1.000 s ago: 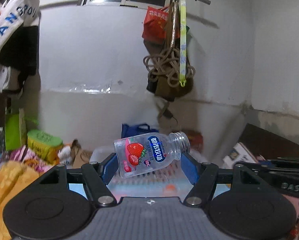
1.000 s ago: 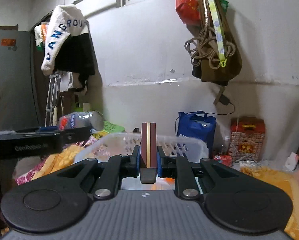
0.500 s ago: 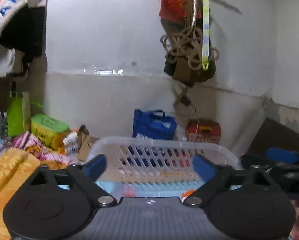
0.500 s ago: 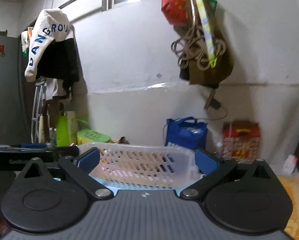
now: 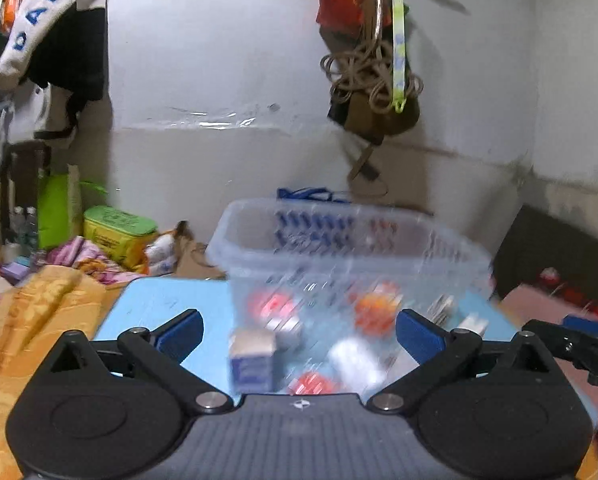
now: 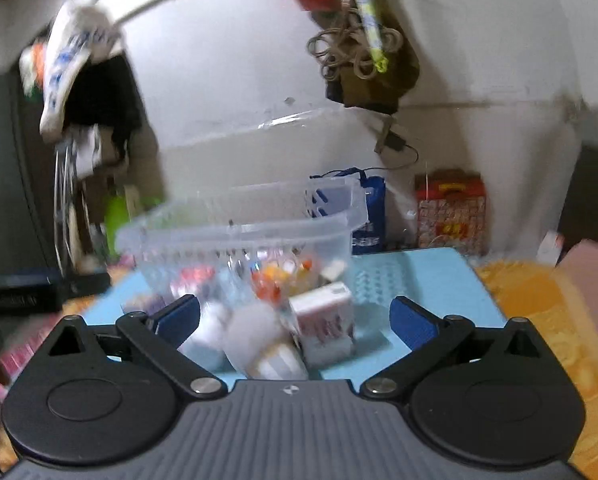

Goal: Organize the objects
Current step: 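Move the right tool to the pink carton while the left tool approaches the blue-and-white carton, then grasp the pink-and-white carton with the right tool while the left tool grasps the blue-and-white carton, then carry both cartons over the basket and open both tools to drop them, then grasp the grey-white plush toy with the right tool while the left tool grasps the red candy pack, then carry the plush toy and red candy pack into the basket and open both tools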

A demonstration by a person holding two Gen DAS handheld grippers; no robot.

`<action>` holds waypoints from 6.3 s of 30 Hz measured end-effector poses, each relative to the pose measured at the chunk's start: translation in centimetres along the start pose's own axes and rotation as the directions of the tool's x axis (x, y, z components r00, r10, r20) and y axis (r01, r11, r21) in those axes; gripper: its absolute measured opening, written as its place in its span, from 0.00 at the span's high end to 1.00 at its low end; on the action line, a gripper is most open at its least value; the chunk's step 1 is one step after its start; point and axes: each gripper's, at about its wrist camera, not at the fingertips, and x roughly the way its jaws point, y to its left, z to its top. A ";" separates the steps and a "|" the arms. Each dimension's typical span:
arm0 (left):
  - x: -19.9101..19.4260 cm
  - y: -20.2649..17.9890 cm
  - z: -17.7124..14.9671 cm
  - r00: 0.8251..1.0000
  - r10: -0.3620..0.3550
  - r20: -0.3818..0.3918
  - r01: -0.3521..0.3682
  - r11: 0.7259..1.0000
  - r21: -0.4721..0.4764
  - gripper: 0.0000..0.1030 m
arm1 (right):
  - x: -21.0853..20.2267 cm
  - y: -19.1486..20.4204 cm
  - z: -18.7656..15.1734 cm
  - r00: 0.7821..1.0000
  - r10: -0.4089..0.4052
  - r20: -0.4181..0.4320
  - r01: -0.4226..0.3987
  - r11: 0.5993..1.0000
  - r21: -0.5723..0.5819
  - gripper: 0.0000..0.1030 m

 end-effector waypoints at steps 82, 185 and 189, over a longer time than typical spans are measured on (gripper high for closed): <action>9.9 2.6 -3.0 0.967 0.132 -0.216 -0.143 0.989 -0.037 0.59 | 5.3 -3.8 -0.1 0.990 -0.048 -0.134 0.048 0.999 -0.005 0.47; 3.0 -1.4 -2.4 0.995 0.051 -0.088 -0.045 0.996 0.072 0.51 | -0.8 -1.4 -0.2 0.986 0.133 -0.100 -0.140 0.988 -0.067 0.42; 0.7 -0.8 -1.3 0.999 0.027 -0.043 -0.026 0.999 0.018 0.50 | -2.2 -1.5 0.4 0.987 0.145 -0.067 -0.149 0.987 -0.063 0.42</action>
